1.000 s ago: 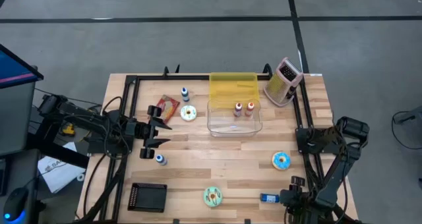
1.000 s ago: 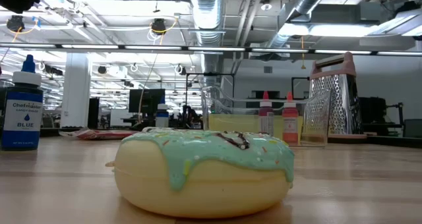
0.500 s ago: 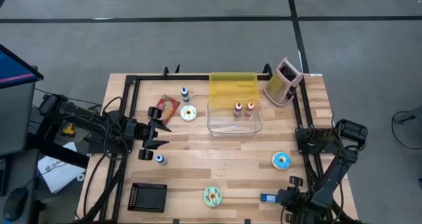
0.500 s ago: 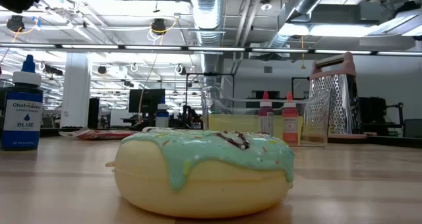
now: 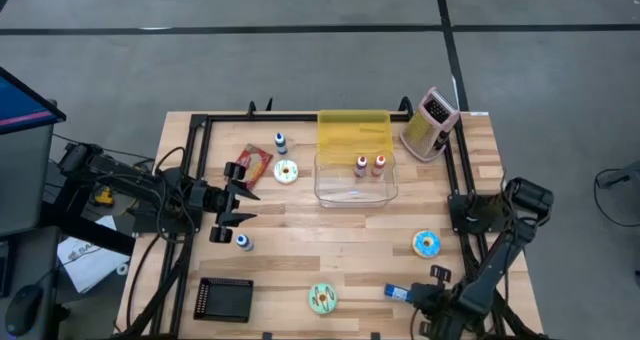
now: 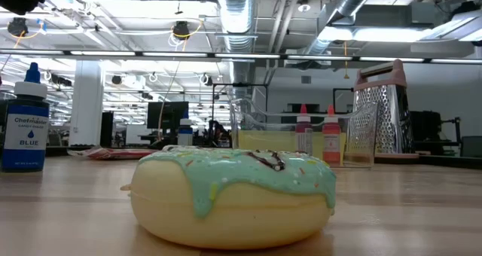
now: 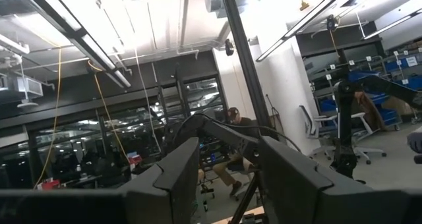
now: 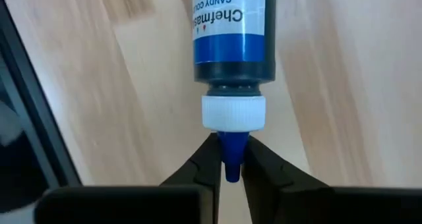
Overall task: Pick & Place Food Item
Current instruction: Put the bottom right blue food coloring bottle into the transparent bin
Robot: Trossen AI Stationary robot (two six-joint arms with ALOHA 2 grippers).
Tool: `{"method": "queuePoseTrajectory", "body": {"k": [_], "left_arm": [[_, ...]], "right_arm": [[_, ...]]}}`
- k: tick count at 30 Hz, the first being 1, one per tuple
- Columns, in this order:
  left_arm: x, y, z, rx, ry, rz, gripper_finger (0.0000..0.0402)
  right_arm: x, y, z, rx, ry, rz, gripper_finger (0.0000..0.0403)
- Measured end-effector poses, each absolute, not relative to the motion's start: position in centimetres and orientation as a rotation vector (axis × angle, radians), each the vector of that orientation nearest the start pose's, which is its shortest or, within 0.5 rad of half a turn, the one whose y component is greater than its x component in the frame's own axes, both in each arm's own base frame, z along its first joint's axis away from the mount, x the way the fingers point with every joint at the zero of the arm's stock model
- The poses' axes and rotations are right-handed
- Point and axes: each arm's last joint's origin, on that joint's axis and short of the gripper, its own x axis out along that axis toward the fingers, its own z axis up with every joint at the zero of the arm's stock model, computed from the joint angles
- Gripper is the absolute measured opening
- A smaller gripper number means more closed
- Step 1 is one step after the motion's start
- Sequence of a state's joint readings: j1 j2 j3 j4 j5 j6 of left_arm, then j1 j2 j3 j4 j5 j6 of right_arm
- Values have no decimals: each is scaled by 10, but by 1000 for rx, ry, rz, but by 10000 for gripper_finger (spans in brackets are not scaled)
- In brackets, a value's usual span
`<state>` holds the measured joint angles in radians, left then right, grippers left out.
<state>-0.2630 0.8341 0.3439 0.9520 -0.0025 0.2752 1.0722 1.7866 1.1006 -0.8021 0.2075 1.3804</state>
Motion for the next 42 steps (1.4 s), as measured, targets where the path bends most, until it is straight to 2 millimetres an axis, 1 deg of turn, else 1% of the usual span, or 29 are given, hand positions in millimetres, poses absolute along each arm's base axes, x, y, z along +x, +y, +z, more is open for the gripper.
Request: {"method": "queuePoseTrajectory", "body": {"k": [4,9,12,18,20,22,24,26,33,37,42], "left_arm": [[168,-45,280,204,-490,-192,154],[167,-46,280,203,-491,-198,154],[167,-46,280,203,-491,-198,154],[167,-46,280,203,-491,-198,154],[167,-46,280,203,-491,-198,154],[167,-46,280,203,-491,-198,154],[167,-46,280,203,-491,-198,154],[167,-46,280,203,-491,-199,154],[167,-47,280,210,-497,-232,154],[167,-47,280,210,-497,-233,154],[167,-47,280,210,-497,-233,154]], "right_arm": [[174,267,167,302,1334,-236,26],[202,257,190,360,1467,-140,25],[214,249,209,345,1559,-109,28],[230,226,251,301,1738,-54,28],[237,217,261,308,1775,-37,27],[244,209,267,329,1790,0,28],[251,200,267,359,1828,48,29],[257,193,262,379,1889,93,29],[274,173,236,339,2080,175,30],[283,166,218,319,2167,192,30],[293,162,198,328,2216,212,30]]}}
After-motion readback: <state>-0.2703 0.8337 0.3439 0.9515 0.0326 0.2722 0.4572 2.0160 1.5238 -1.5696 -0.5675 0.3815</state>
